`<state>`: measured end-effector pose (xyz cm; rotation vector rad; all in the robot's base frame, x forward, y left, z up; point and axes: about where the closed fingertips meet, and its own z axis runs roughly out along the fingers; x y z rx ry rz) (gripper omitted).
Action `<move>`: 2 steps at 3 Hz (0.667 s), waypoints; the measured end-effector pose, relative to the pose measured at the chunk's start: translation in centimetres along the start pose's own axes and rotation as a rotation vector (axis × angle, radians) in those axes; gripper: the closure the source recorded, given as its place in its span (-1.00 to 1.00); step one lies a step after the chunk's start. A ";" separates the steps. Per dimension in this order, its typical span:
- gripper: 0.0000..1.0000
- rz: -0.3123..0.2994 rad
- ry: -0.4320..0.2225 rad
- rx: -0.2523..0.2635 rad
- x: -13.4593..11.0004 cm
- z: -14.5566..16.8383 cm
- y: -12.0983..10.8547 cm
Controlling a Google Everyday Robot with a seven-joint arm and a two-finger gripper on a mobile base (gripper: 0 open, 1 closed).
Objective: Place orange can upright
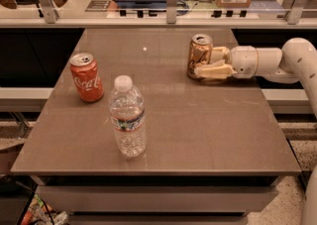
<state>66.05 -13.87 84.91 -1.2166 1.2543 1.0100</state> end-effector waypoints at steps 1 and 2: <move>-1.00 0.000 -0.001 -0.004 0.0 0.3 0.0; -1.00 0.000 -0.001 -0.004 0.0 0.3 0.0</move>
Offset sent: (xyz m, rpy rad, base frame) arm 0.0004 0.0028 0.0000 0.0009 0.0004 0.0039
